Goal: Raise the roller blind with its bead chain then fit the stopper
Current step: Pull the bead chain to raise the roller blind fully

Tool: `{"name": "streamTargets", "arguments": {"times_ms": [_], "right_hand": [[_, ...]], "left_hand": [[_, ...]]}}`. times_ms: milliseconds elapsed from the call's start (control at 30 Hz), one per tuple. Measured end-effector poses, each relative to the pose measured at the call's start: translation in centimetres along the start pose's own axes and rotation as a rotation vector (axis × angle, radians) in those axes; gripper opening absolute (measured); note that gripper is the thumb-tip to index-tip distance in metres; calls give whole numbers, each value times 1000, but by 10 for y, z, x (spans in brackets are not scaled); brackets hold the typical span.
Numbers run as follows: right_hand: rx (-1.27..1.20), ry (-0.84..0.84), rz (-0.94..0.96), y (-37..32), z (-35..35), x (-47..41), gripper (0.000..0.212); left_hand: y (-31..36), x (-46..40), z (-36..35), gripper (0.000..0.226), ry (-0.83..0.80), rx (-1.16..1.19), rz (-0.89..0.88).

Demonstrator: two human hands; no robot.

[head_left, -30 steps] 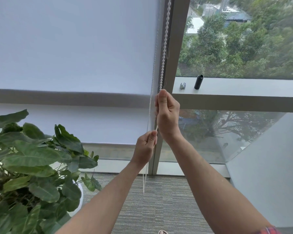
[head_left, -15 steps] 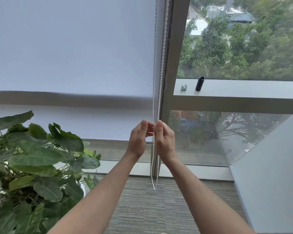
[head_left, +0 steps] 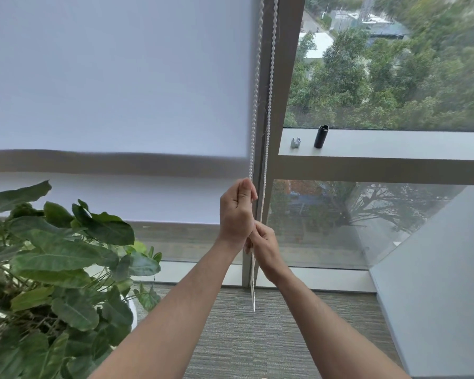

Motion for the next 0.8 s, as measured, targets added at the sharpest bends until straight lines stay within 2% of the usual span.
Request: {"name": "streamTargets", "arguments": {"times_ms": [167, 267, 467, 600, 700, 800], "right_hand": [[-25, 119, -84, -31, 14, -12, 49], [-85, 108, 28, -72, 8, -13, 46], [-198, -67, 255, -142, -20, -5, 43], [-191, -8, 292, -147, -33, -4, 43], [-196, 87, 348, -139, -32, 0, 45], [-203, 111, 371, -137, -32, 3, 44]], "left_hand": [[-9, 5, 0, 39, 54, -56, -17], [-20, 17, 1, 38, 16, -89, -10], [-40, 38, 12, 35, -46, -125, 48], [-41, 43, 14, 32, -50, -121, 70], [-45, 48, 17, 30, -113, -108, 111], [-46, 46, 22, 33, -171, -43, 127]]}}
Point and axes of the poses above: each hand's wrist, its own x-axis away from the middle knuckle, its own z-axis out of the back of the hand, y = z × x, the point moved 3 cm from there along -x, towards the middle knuckle, and after that the axes turned 9 degrees about -z, right-handed, at the moved point
